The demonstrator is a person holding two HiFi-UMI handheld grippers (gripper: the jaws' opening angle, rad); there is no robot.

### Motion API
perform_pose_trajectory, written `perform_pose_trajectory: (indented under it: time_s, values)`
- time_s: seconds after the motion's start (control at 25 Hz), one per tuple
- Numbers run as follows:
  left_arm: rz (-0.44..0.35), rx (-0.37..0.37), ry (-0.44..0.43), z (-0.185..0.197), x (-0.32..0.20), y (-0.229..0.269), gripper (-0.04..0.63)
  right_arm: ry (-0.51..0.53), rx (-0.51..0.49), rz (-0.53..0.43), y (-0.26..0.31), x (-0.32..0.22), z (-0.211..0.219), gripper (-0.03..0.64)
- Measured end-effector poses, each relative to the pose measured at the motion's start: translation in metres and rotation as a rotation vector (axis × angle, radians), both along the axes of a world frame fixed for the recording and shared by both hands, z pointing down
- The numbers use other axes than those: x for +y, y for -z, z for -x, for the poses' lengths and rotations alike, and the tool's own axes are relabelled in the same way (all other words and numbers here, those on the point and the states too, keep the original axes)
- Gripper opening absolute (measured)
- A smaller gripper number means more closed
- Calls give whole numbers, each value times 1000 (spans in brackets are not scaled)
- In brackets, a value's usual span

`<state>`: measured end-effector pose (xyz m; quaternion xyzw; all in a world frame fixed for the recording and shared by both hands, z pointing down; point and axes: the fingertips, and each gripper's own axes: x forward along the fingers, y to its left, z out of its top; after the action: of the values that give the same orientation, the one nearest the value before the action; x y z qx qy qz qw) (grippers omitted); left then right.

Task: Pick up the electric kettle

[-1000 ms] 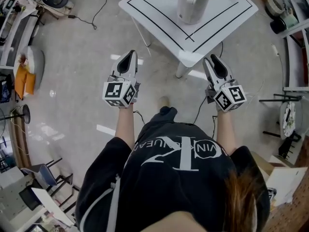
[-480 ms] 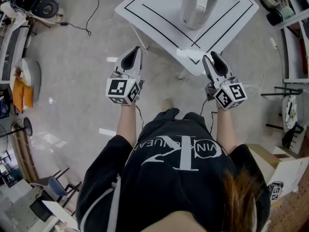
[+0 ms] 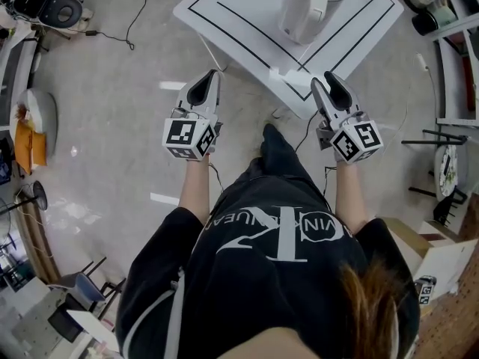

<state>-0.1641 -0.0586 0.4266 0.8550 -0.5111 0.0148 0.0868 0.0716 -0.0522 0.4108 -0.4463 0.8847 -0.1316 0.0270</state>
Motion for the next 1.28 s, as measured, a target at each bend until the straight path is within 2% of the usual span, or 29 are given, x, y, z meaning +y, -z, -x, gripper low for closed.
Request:
perform_pose_trajectory:
  time_s: [0.24, 0.6, 0.8, 1.28]
  values:
    - [-25, -13, 9, 1, -31, 13, 11, 38, 0, -20, 5, -29, 8, 166]
    - [-45, -17, -2, -17, -74, 23, 11, 106, -22, -71, 30, -79, 11, 193]
    - [-39, -23, -11, -27, -91, 22, 11, 162, -76, -70, 38, -95, 17, 199]
    - [-30, -30, -12, -42, -113, 19, 11, 276, -90, -74, 47, -118, 42, 206]
